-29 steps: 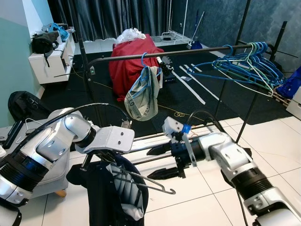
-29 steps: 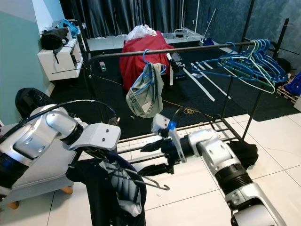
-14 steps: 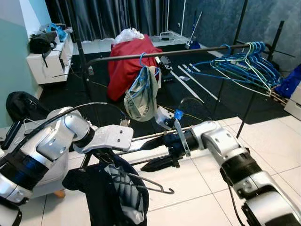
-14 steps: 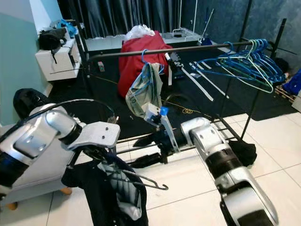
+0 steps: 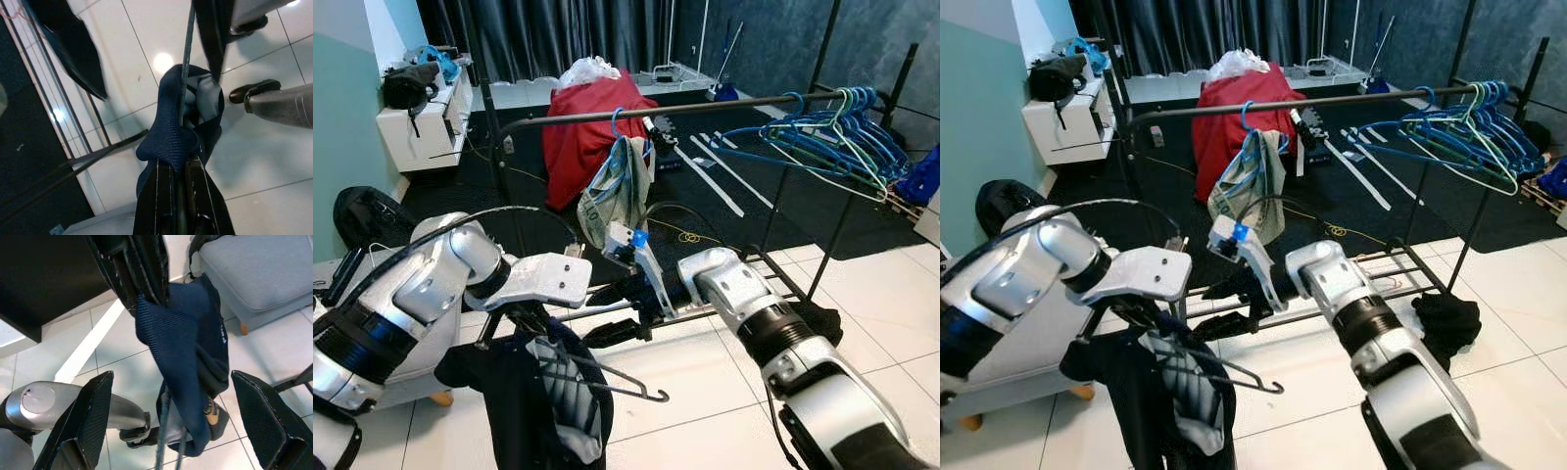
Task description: Hang hanger
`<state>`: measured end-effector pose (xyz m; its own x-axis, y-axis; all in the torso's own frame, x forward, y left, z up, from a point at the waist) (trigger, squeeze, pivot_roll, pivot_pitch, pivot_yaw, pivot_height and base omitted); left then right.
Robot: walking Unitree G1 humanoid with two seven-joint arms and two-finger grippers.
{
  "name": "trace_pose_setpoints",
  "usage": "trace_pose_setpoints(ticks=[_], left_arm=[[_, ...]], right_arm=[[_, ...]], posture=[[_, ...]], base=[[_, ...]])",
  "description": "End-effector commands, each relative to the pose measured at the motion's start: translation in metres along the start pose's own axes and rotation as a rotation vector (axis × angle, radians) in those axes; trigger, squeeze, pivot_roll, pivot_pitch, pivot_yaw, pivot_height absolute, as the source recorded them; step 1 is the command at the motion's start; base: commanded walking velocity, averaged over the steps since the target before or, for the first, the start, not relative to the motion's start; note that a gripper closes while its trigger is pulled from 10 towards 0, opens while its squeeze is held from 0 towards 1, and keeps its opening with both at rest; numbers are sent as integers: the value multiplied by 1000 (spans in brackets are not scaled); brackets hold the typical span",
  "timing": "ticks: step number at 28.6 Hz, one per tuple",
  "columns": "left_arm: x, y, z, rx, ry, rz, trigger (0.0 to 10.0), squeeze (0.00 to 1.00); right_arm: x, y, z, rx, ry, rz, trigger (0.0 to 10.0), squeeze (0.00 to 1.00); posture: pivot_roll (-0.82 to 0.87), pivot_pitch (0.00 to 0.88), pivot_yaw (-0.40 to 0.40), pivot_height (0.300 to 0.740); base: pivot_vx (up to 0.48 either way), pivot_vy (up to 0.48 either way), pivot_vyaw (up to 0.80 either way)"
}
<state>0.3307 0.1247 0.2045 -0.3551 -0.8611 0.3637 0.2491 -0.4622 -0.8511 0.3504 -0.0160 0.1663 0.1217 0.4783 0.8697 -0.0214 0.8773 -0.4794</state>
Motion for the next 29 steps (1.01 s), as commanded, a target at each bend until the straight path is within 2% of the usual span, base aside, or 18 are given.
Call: trace_pose_setpoints(ticks=[1, 5, 7, 10, 12, 16, 20, 26, 27, 28, 29], left_arm=[[-2, -6, 3, 7, -4, 25, 0, 0], [-1, -6, 5, 14, -14, 15, 0, 0], [-1, -6, 5, 14, -14, 15, 0, 0], [0, -7, 5, 18, -18, 14, 0, 0], [1, -7, 6, 23, -22, 11, 0, 0], [1, -7, 6, 26, -24, 9, 0, 0], [3, -7, 7, 36, -23, 5, 0, 0], [4, -7, 6, 38, -22, 1, 0, 0], [5, -6, 5, 38, -21, -2, 0, 0], [5, -5, 4, 39, -22, -8, 0, 0], [5, -5, 4, 39, -22, -8, 0, 0]], right_arm=[[1, 3, 2, 18, -4, 27, 10000, 0], [-7, 14, 11, 88, 5, 61, 10000, 0], [-7, 14, 11, 88, 5, 61, 10000, 0], [-15, 23, 16, 111, -16, 81, 10000, 0], [-26, 30, 14, 75, -61, 106, 10000, 0], [-29, 32, 11, 51, -80, 115, 10000, 0], [-40, 31, 1, -42, -158, 158, 10000, 0], [-43, 30, -1, -72, -175, 153, 10000, 0], [-43, 31, -1, -80, -177, 141, 9451, 0], [-45, 32, 0, -81, -176, 131, 549, 0], [-45, 32, 0, -81, -176, 131, 549, 0]], posture=[[-45, 51, 8, 740], [-48, 56, 9, 740], [-48, 56, 9, 740], [-46, 58, 7, 740], [-46, 57, 13, 740], [-46, 57, 13, 740], [-48, 56, 18, 740], [-55, 53, 21, 740], [-59, 52, 19, 740], [-62, 50, 19, 740], [-62, 50, 19, 740]], base=[[0, 0, 0], [0, 0, 0], [0, 0, 0], [0, 0, 0], [0, 0, 0], [0, 0, 0], [0, 0, 0], [0, 0, 0], [0, 0, 0], [0, 0, 0], [0, 0, 0]])
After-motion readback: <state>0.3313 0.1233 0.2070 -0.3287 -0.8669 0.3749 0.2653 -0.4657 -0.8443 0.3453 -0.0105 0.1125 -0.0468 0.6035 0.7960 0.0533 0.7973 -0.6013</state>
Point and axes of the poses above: a point about 5 cm out from each wrist's last joint towards the gripper, its own y axis pointing out of the wrist towards the gripper, its own x axis along the axis of the wrist's last joint, z = x × y, the point moved 5 cm from there along y, pointing out of the wrist towards the gripper, and after that the axes turned 1 degree about -y, right-handed, at the moved point
